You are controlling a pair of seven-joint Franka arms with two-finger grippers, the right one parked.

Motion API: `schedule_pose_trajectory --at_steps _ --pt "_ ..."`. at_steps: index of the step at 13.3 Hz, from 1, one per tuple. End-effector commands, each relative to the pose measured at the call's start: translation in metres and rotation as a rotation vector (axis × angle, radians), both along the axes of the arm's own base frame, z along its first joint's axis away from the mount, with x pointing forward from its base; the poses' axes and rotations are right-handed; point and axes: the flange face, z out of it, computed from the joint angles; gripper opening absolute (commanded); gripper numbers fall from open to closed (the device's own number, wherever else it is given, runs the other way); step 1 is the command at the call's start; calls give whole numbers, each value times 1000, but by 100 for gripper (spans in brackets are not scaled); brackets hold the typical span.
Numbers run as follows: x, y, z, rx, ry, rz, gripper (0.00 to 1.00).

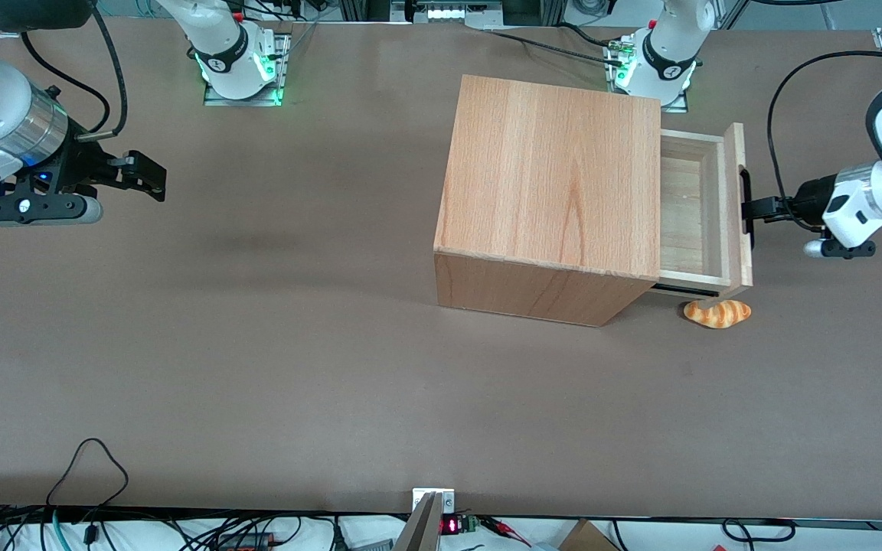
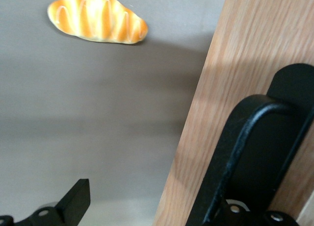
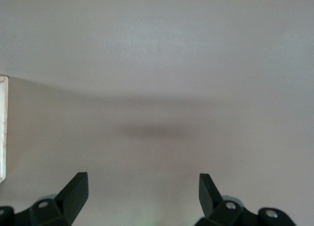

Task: Open top drawer with left arm
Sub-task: 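Pull the handle away from the cabinet with the left gripper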

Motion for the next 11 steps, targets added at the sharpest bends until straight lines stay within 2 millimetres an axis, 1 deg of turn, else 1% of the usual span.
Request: schedule_pose_trajectory --at_steps 1,6,9,11 --pt "-1 28 -6 15 -8 -24 100" --pt "-1 64 -8 5 -38 -20 100" --pt "3 73 -4 6 -51 -19 100" --pt "6 80 4 11 -65 -9 100"
